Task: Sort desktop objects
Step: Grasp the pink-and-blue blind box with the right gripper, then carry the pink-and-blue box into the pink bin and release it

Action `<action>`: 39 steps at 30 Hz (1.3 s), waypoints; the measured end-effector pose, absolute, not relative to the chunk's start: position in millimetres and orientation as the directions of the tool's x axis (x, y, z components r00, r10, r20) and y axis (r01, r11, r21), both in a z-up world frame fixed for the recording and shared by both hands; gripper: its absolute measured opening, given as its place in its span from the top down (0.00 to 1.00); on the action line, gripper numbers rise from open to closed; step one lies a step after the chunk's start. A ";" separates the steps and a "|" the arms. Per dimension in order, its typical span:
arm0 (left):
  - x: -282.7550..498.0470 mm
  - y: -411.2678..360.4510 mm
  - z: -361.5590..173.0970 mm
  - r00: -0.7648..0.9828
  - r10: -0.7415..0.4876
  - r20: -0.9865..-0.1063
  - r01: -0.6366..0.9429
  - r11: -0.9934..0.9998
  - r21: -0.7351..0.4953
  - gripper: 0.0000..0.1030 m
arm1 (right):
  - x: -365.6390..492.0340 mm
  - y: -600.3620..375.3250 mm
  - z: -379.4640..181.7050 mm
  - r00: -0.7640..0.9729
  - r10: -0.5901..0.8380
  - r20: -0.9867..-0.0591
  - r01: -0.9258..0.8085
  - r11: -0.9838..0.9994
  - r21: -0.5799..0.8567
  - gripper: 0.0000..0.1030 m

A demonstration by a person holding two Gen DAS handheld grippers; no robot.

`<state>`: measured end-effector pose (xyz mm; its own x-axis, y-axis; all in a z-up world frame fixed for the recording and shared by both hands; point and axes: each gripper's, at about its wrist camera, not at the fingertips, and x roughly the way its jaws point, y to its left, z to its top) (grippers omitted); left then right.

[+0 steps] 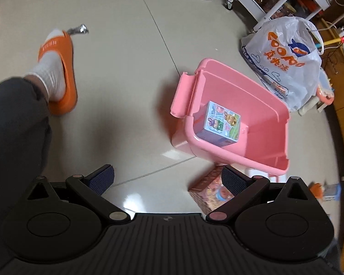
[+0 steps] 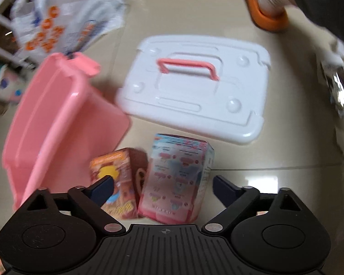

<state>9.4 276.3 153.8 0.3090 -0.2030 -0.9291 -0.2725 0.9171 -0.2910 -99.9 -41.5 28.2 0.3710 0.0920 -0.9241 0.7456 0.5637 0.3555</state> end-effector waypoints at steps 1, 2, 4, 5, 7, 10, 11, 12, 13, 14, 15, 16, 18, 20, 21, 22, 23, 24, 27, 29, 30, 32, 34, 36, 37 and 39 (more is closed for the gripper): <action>8.4 276.4 154.4 0.304 -0.214 -0.928 -0.263 0.918 -0.297 0.01 | -97.9 -41.4 20.9 0.362 0.088 -0.928 0.762 0.547 0.348 0.15; 7.4 276.6 155.1 0.299 -0.224 -0.928 -0.254 0.918 -0.304 0.01 | -95.8 -40.8 14.1 0.352 0.078 -0.933 0.773 0.538 0.337 0.15; 6.3 275.0 155.2 0.290 -0.244 -0.926 -0.233 0.920 -0.315 0.01 | -91.2 -39.5 2.6 0.343 0.064 -0.937 0.783 0.531 0.323 0.15; 5.8 273.3 154.7 0.288 -0.254 -0.923 -0.220 0.921 -0.322 0.01 | -87.8 -38.6 -2.4 0.336 0.063 -0.940 0.781 0.538 0.315 0.15; 6.3 270.2 154.2 0.281 -0.267 -0.922 -0.194 0.925 -0.327 0.01 | -80.9 -34.5 -11.4 0.289 0.045 -0.956 0.781 0.566 0.263 0.15; 6.6 265.6 155.7 0.284 -0.276 -0.918 -0.159 0.931 -0.329 0.01 | -75.9 -29.2 -23.5 0.262 0.029 -0.965 0.786 0.574 0.231 0.16; 7.0 264.2 156.0 0.287 -0.277 -0.917 -0.153 0.932 -0.329 0.01 | -73.6 -27.1 -28.5 0.245 0.029 -0.969 0.786 0.579 0.216 0.17; 6.3 263.5 156.2 0.287 -0.277 -0.917 -0.152 0.932 -0.329 0.01 | -71.3 -25.0 -32.8 0.232 0.028 -0.972 0.785 0.585 0.204 0.20; 6.0 263.1 155.8 0.286 -0.279 -0.917 -0.155 0.930 -0.332 0.01 | -69.2 -23.0 -36.6 0.222 0.026 -0.975 0.783 0.591 0.194 0.22; 6.3 263.1 154.6 0.282 -0.283 -0.917 -0.161 0.928 -0.336 0.01 | -67.0 -21.0 -40.5 0.211 0.024 -0.977 0.782 0.596 0.183 0.22; 7.1 263.0 152.5 0.275 -0.289 -0.917 -0.167 0.925 -0.342 0.01 | -64.2 -18.8 -43.9 0.199 0.018 -0.980 0.778 0.605 0.169 0.22; 7.8 263.0 150.5 0.268 -0.296 -0.917 -0.173 0.921 -0.348 0.01 | -60.9 -16.6 -46.8 0.187 0.011 -0.982 0.772 0.617 0.154 0.23; 8.2 264.1 149.1 0.256 -0.313 -0.915 -0.182 0.914 -0.364 0.01 | -54.3 -12.8 -52.1 0.168 -0.001 -0.986 0.756 0.642 0.128 0.25; 8.2 265.1 149.1 0.256 -0.327 -0.910 -0.184 0.907 -0.378 0.01 | -49.1 -9.5 -57.2 0.148 -0.012 -0.989 0.737 0.668 0.103 0.27; 7.8 265.2 150.0 0.258 -0.326 -0.909 -0.185 0.907 -0.378 0.01 | -49.1 -9.1 -58.3 0.153 -0.018 -0.988 0.735 0.670 0.102 0.27; 7.2 265.2 151.2 0.260 -0.327 -0.908 -0.184 0.907 -0.379 0.01 | -50.8 -9.8 -59.3 0.162 -0.019 -0.987 0.739 0.665 0.109 0.27; 6.5 265.2 152.3 0.263 -0.328 -0.907 -0.183 0.906 -0.381 0.01 | -52.8 -10.8 -60.6 0.171 -0.014 -0.985 0.740 0.662 0.119 0.26; 6.5 265.2 152.2 0.267 -0.329 -0.906 -0.181 0.906 -0.383 0.01 | -54.3 -11.4 -61.5 0.177 -0.011 -0.984 0.735 0.666 0.125 0.25; 5.0 263.2 152.4 0.282 -0.315 -0.906 -0.173 0.913 -0.371 0.01 | -52.6 -10.1 -61.6 0.164 -0.009 -0.986 0.702 0.703 0.111 0.27; 4.4 261.3 151.6 0.294 -0.297 -0.908 -0.155 0.923 -0.352 0.01 | -50.9 -9.9 -60.3 0.153 0.005 -0.988 0.678 0.727 0.109 0.30; 3.1 259.6 152.5 0.299 -0.285 -0.911 -0.153 0.928 -0.341 0.01 | -51.5 -10.6 -56.8 0.165 0.012 -0.986 0.662 0.740 0.120 0.33; 4.3 257.7 149.1 0.296 -0.256 -0.920 -0.150 0.939 -0.310 0.01 | -54.2 -12.7 -45.8 0.205 0.021 -0.979 0.623 0.769 0.147 0.36; 5.5 256.8 145.4 0.291 -0.230 -0.929 -0.153 0.947 -0.283 0.01 | -58.3 -14.4 -29.8 0.233 0.019 -0.972 0.570 0.807 0.152 0.36; 7.1 256.4 141.9 0.290 -0.203 -0.935 -0.159 0.953 -0.256 0.01 | -64.8 -18.7 -13.3 0.265 0.029 -0.964 0.524 0.835 0.169 0.36; 7.4 255.8 140.6 0.293 -0.189 -0.937 -0.160 0.957 -0.243 0.01 | -68.5 -22.0 -5.0 0.281 0.039 -0.959 0.508 0.841 0.184 0.36; 7.3 254.6 137.9 0.303 -0.158 -0.940 -0.156 0.965 -0.213 0.01 | -75.8 -31.9 12.3 0.316 0.072 -0.946 0.493 0.839 0.229 0.36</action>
